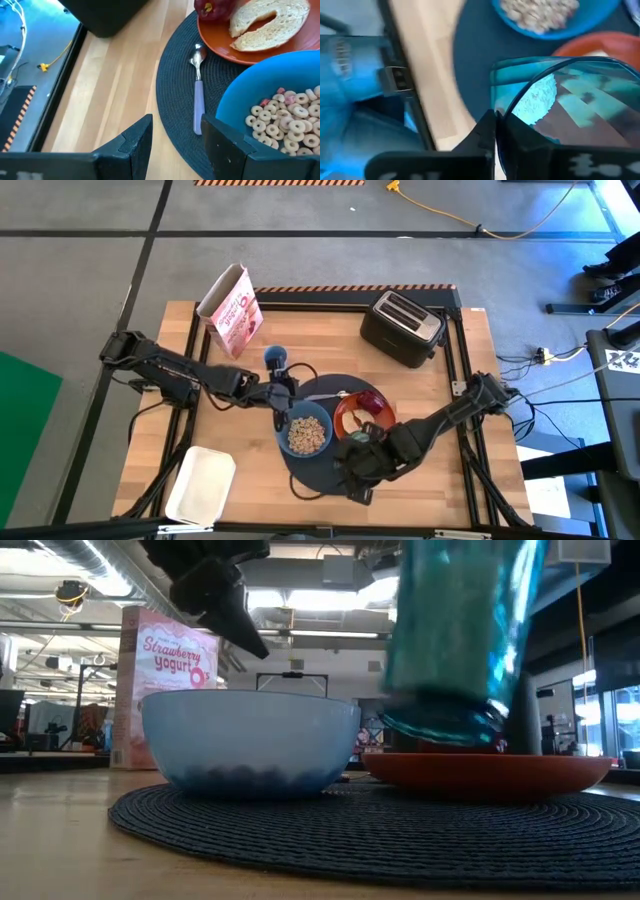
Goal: Arrange a breakfast setting
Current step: Put the transparent blue glass on the mat
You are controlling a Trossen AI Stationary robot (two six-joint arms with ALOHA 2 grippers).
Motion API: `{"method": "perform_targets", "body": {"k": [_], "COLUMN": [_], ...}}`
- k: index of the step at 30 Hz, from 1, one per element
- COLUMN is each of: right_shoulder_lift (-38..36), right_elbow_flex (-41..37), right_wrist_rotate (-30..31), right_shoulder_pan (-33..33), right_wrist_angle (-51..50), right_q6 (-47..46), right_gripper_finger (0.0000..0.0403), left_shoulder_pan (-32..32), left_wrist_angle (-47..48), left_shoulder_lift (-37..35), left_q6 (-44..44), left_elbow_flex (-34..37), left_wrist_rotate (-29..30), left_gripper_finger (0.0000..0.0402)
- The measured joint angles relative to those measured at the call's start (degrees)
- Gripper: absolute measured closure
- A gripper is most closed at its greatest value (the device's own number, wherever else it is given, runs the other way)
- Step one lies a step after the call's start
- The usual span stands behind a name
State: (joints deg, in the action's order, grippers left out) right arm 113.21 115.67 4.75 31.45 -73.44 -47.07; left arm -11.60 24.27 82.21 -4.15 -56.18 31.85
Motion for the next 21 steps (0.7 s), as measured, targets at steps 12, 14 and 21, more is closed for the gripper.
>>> {"method": "perform_targets", "body": {"k": [12,14,21], "right_shoulder_lift": [3.93,4.51,4.5], "right_elbow_flex": [-0.06,-0.06,-0.06], "right_wrist_rotate": [-1.98,-2.89,-1.26], "right_shoulder_pan": [-2.41,-3.04,-3.53], "right_wrist_angle": [1.42,0.98,1.58], "right_q6": [14.97,16.35,19.62], "right_gripper_finger": [0.0403,0.0403,0.0397], "left_shoulder_pan": [-0.84,-0.83,-0.8], "left_wrist_angle": [2.52,2.63,3.0], "left_shoulder_lift": [0.0,0.0,0.0], "left_q6": [-1.91,-2.21,-2.42], "left_elbow_flex": [0.0,0.0,0.0], "left_wrist_rotate": [1.25,2.02,2.26], "left_gripper_finger": [0.0239,0.0239,0.0239]}}
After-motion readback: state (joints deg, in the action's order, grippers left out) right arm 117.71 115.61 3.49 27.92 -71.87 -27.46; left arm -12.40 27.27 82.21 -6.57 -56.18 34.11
